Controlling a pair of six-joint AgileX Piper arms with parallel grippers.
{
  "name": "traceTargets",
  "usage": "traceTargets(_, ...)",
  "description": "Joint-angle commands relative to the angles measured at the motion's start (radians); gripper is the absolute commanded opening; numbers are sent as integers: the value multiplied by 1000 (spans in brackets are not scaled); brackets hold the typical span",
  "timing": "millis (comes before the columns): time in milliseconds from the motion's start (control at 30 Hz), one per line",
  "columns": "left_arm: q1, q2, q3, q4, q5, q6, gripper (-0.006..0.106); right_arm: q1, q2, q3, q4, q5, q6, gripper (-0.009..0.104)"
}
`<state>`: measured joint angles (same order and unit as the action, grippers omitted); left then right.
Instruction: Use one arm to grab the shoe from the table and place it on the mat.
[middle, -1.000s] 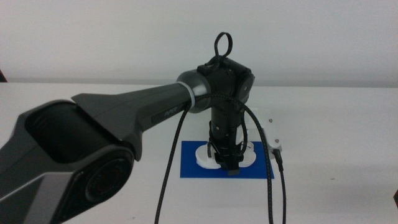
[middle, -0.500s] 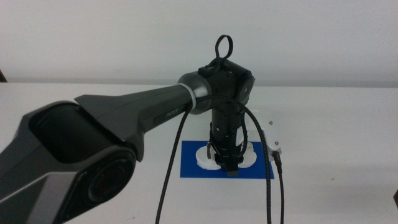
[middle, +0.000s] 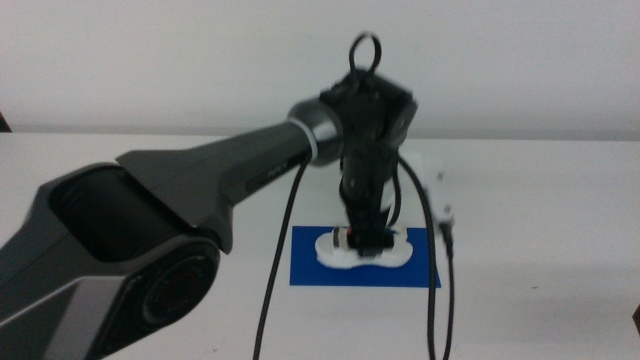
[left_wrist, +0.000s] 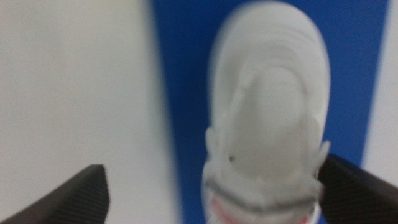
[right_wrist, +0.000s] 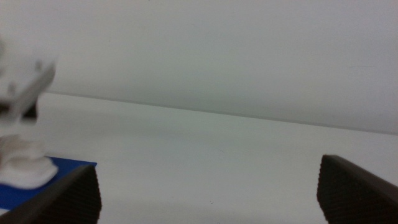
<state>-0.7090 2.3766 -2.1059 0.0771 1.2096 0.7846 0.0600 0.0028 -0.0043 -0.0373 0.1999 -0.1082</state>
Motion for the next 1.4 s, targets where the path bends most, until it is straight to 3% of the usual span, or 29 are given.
traceTargets(0, 2, -52, -78, 23, 103, -23, 94, 0, -38, 43, -1, -7, 0, 93)
traceTargets(100, 2, -152, -131, 20, 105, -60, 94, 0, -38, 43, -1, -7, 0, 93)
traceTargets(367, 101, -573, -6, 5, 109, -501, 94, 0, -38, 43, -1, -7, 0, 93)
traceTargets(600, 219, -1060, 438, 26, 27, -838, 94, 0, -38, 43, -1, -7, 0, 93)
traceTargets(933, 260, -1693, 1096, 241, -349, -1194, 94, 0, -38, 43, -1, -7, 0, 93)
traceTargets(1033, 260, -1823, 1246, 307, -463, -1249, 94, 0, -38, 43, -1, -7, 0, 93)
traceTargets(1167, 267, -1966, 1441, 329, -594, -1264, 94, 0, -38, 43, -1, -7, 0, 93)
traceTargets(1300, 376, -2080, 1623, 209, -690, -1225, 94, 0, -38, 43, -1, -7, 0, 93)
traceTargets(1367, 465, -2125, 1710, 126, -774, -1092, 94, 0, -38, 43, -1, -7, 0, 93)
